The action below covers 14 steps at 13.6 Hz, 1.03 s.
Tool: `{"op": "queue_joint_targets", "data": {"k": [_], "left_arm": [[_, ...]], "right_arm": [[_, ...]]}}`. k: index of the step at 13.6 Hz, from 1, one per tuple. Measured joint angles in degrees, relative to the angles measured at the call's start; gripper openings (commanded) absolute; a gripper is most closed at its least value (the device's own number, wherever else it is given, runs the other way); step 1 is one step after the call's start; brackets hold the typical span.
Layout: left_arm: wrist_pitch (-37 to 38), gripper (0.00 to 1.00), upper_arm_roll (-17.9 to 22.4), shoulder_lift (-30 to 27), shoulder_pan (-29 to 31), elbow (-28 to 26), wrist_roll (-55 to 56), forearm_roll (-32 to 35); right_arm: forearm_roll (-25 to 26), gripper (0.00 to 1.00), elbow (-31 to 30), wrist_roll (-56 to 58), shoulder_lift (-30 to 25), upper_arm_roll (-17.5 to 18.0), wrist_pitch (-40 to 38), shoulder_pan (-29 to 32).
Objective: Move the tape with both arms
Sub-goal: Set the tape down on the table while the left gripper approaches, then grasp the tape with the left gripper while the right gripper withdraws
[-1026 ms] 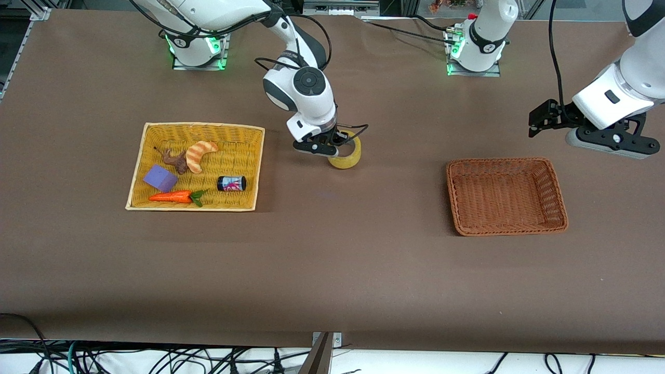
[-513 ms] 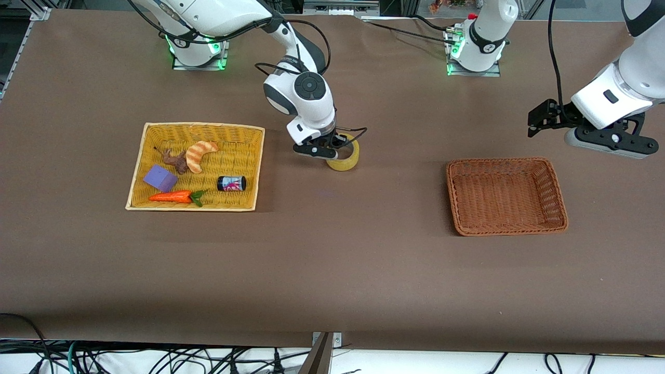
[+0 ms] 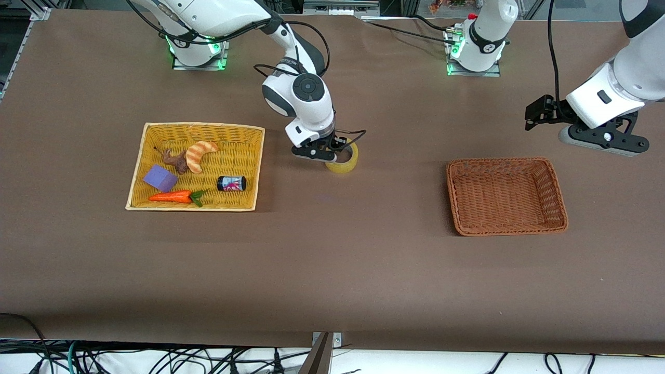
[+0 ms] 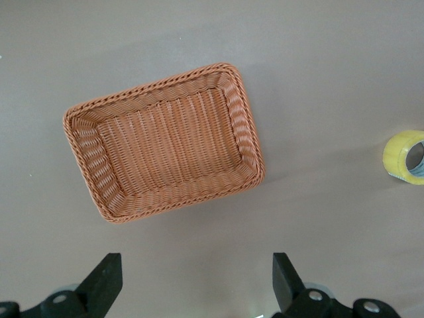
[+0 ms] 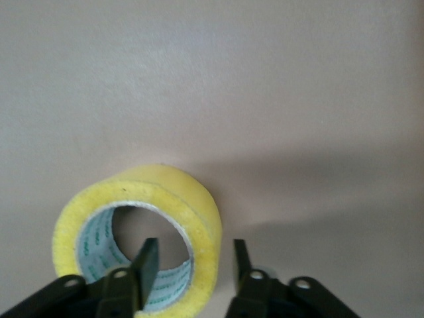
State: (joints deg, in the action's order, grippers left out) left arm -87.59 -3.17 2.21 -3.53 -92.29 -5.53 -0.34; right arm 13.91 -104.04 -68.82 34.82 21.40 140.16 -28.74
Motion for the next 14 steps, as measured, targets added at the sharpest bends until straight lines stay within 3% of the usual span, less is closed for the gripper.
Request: {"op": "queue_joint_targets", "data": {"k": [4,8,12,14], "left_arm": [[0.6,1.0,-0.4,0.5,-0.1,0.0,0.0,0.0],[3.0,1.0,-2.6,0.6,-0.2,0.0,0.0,-1.4],[6.3,1.0,-5.8,1.4,-0.3,-0.7,0.4,-3.4],[1.3,1.0,-9.2,3.8,-0.2,-2.1,3.5,-4.1]], "right_arm": [[0.2,1.0,0.8,0.8,-2.5,-1.0,-1.7,0.7],[-0.1,1.0,1.1,9.4,-8.6,-1.3,-10.1,5.8],[-6.9,1.0,1.2,25.8,-14.9,-1.5,-18.3,12.6],[-9.3,1.0,1.3,33.8,-18.0,-1.5,-22.7,16.4]]}}
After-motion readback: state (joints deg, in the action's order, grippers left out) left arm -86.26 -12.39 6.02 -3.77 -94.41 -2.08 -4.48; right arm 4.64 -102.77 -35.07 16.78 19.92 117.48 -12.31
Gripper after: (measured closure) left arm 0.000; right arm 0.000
